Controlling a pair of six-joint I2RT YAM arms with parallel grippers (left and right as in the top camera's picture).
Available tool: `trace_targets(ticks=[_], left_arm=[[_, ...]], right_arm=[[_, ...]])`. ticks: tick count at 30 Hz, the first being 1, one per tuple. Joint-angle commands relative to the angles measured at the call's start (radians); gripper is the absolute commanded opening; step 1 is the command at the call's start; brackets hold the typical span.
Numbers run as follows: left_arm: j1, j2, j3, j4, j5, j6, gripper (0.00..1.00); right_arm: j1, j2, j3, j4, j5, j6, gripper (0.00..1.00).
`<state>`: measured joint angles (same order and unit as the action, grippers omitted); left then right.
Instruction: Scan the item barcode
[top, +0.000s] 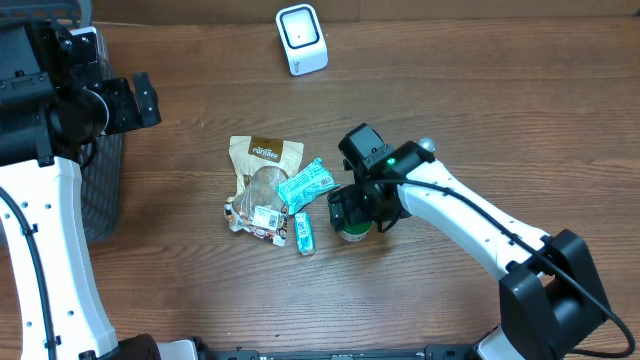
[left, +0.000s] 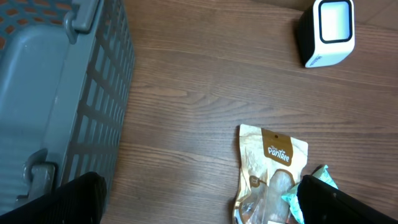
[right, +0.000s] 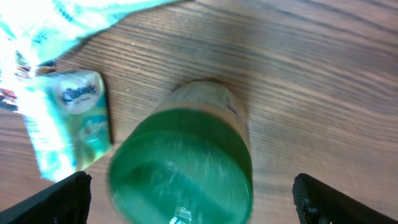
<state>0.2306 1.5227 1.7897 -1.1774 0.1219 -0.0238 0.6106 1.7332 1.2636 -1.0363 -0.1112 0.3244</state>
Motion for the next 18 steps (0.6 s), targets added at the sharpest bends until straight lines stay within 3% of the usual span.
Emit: trace_targets(ticks=[1,5,13,18], left_arm=[[-0.002,0.002,0.011,0.003,-0.002,-0.006,1.0],[-0.002,0.002,0.011,0.003,-0.002,-0.006,0.99],[-0.002,0.002,0.011,0.003,-0.002,-0.006,1.0],[-0.002,0.002,0.011,0.003,-0.002,-0.006,1.0]], right_arm=[[0.005,-0.003,0.156,-0.083,0.032,0.119,1.0],[0.005,-0.003,0.233,-0.192,0.031,0.248,1.0],[0.005,-0.003,0.233,-0.143,0.047,0.226,1.0],[0.013,-0.003,0.228,-0.165,0.059,0.225,0.94]])
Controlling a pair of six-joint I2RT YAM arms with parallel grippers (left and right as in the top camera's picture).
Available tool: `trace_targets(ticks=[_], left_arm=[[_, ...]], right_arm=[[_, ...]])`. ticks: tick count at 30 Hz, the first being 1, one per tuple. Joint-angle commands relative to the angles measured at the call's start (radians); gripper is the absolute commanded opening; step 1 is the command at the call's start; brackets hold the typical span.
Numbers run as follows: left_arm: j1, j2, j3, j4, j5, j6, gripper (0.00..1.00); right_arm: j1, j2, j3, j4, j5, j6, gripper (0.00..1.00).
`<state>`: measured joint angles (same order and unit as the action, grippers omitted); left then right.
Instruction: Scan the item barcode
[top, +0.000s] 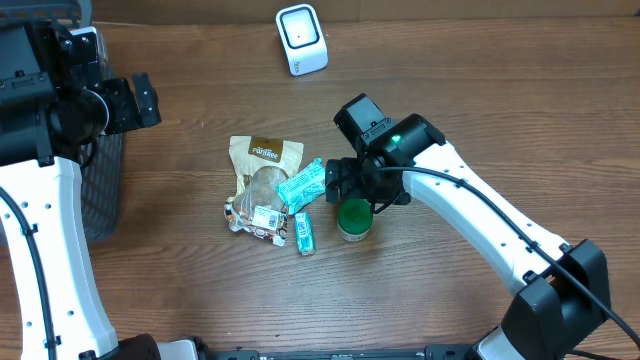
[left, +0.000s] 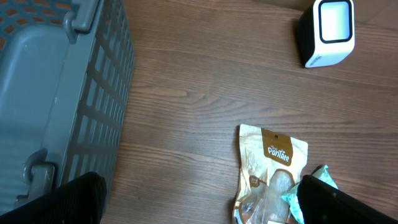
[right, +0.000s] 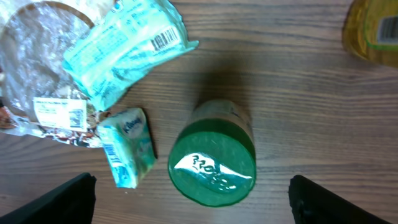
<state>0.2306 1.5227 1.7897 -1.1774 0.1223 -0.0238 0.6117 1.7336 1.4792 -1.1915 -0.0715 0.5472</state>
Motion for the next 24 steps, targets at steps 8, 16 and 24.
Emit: trace_targets(ticks=[8,16,24], left_arm=[[-0.002,0.002,0.011,0.003,-0.002,-0.006,1.0],[-0.002,0.002,0.011,0.003,-0.002,-0.006,1.0],[-0.002,0.002,0.011,0.003,-0.002,-0.006,1.0]], right_arm=[[0.067,-0.002,-0.041,-0.005,0.061,0.037,0.91],[0.068,0.041,-0.148,0.038,0.1,0.105,0.91],[0.068,0.117,-0.156,0.062,0.077,0.061,0.91]])
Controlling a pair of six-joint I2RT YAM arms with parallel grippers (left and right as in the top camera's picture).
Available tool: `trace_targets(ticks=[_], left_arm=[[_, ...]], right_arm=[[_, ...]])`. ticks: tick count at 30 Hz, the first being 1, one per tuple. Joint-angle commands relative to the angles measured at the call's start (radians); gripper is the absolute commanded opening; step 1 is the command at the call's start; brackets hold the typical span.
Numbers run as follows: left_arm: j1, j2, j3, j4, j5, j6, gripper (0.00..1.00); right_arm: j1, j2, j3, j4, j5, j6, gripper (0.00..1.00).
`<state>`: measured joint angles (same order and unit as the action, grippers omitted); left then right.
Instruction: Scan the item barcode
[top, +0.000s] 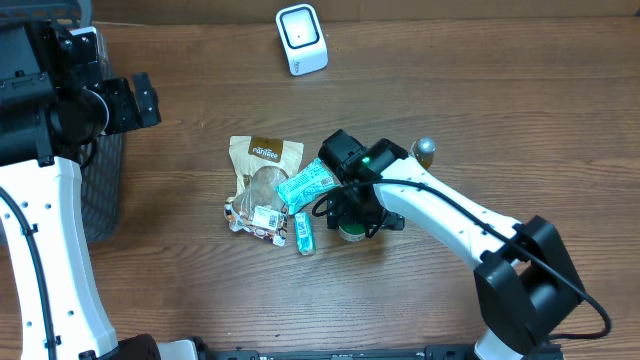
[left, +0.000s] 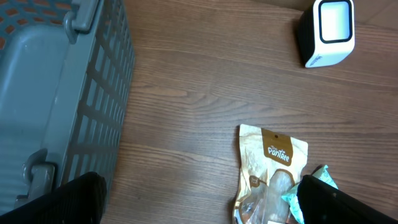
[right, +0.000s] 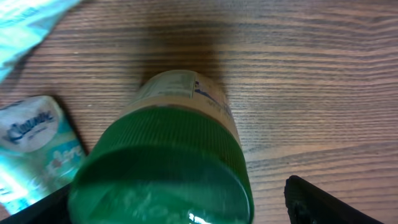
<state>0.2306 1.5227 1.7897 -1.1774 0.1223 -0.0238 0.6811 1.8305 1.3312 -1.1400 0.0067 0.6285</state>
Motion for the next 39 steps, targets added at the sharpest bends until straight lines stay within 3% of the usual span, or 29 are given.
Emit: trace_targets(ticks=[1,4,14,18,32,35,37,39], left_arm=[[-0.002,0.002,0.011,0.003,-0.002,-0.006,0.99],[-0.002,0.002,0.011,0.003,-0.002,-0.006,0.99],[-0.002,0.002,0.011,0.003,-0.002,-0.006,0.99],[-0.002,0.002,0.011,0.003,-0.002,-0.006,1.0],[-0.002,0.002,0.011,0.003,-0.002,-0.006,1.0],[-0.002,0.002,0.011,0.003,-0.002,-0.006,1.0],[-0.002,0.002,0.011,0.003,-0.002,-0.006,0.99],[-0.002,0.002,0.011,0.003,-0.002,-0.006,0.99]], right_arm=[[-0.002,0.023,-0.008,0.012,0.0,-0.02,0.89],[-0.002,0.025,-0.008,0.021,0.0,-0.019,0.83],[-0.002,0.026,-0.09,0.096,-0.001,-0.019,0.82],[-0.003,0.026,-0.098,0.111,0.0,-0.019,0.73],[-0.003,0.026,-0.09,0.17,0.091,-0.073,0.71],[-0.003,0.026,-0.089,0.173,0.09,-0.08,0.62],[-0.003,0.026,-0.089,0.165,0.088,-0.079,0.63],[-0.003,0.026,-0.089,0.151,0.078,-0.079,0.72]])
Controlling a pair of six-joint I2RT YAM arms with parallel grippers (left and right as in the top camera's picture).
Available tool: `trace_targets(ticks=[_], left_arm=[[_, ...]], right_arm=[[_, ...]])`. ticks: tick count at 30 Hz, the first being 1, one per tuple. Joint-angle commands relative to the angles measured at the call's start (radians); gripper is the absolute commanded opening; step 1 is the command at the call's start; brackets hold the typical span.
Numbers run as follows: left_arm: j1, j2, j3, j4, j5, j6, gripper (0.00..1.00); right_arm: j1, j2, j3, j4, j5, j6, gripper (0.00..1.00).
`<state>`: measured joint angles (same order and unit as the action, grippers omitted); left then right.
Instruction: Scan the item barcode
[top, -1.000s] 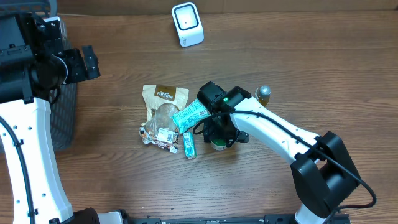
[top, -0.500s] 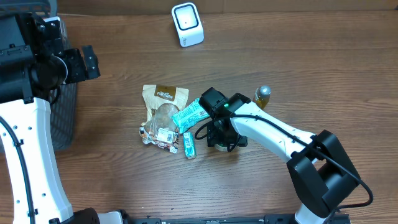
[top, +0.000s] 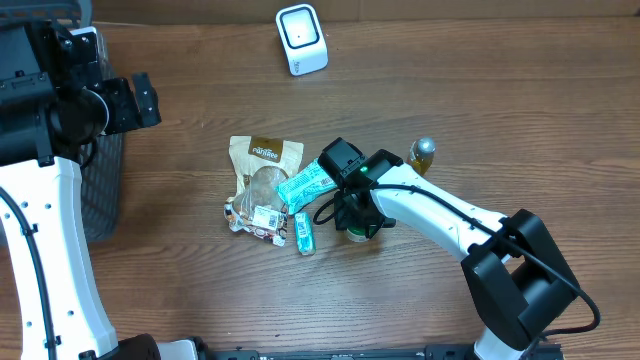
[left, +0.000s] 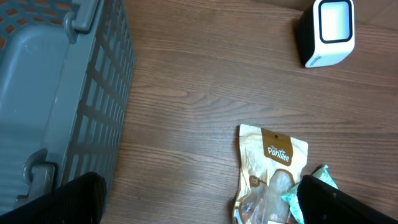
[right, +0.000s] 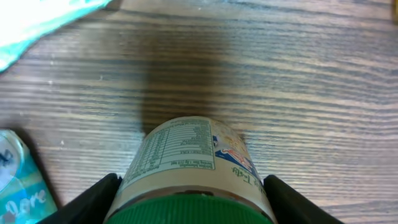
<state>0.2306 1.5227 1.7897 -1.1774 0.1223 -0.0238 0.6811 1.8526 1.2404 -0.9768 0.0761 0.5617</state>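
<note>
A jar with a green lid and a white printed label stands upright on the wooden table. My right gripper is down over it, one black finger against each side, shut on it just under the lid. From overhead the right gripper hides most of the jar. The white barcode scanner stands at the table's far edge and also shows in the left wrist view. My left gripper hangs high at the left by the basket, open and holding nothing.
A grey slatted basket stands at the left edge. Left of the jar lie a brown snack pouch, a teal packet and a small tissue pack. A small bottle of yellow liquid stands right of the right arm.
My right gripper has come lower over the jar and its fingers, then wide apart at the frame corners, now press the jar's sides. The left arm has not moved.
My right gripper was open low over the jar. Then it was higher, with the whole lid and the packets in view. Then it was down close to the lid again, still open. Now it is shut on the jar.
</note>
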Motion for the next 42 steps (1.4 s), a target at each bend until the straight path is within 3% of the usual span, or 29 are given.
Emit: trace_targets(ticks=[1,4,7,11,16,26,35,42], left_arm=[[-0.002,0.002,0.011,0.003,-0.002,-0.006,0.99],[-0.002,0.002,0.011,0.003,-0.002,-0.006,1.0],[-0.002,0.002,0.011,0.003,-0.002,-0.006,0.99],[-0.002,0.002,0.011,0.003,-0.002,-0.006,1.0],[-0.002,0.002,0.011,0.003,-0.002,-0.006,1.0],[-0.002,0.002,0.011,0.003,-0.002,-0.006,1.0],[-0.002,0.002,0.011,0.003,-0.002,-0.006,0.99],[-0.002,0.002,0.011,0.003,-0.002,-0.006,1.0]], right_arm=[[-0.003,0.004,0.002,-0.017,0.005,-0.012,0.74],[-0.003,0.004,0.002,-0.027,-0.027,-0.009,0.79],[-0.003,0.004,0.002,-0.028,-0.052,-0.009,0.79],[-0.003,0.004,0.002,-0.019,-0.041,-0.009,0.61],[-0.003,0.004,0.002,0.019,-0.013,-0.027,0.55],[-0.003,0.004,0.003,0.064,0.07,-0.099,0.57],[-0.003,0.004,0.003,0.062,0.079,-0.099,0.73],[-0.003,0.004,0.003,0.056,0.054,-0.099,0.73]])
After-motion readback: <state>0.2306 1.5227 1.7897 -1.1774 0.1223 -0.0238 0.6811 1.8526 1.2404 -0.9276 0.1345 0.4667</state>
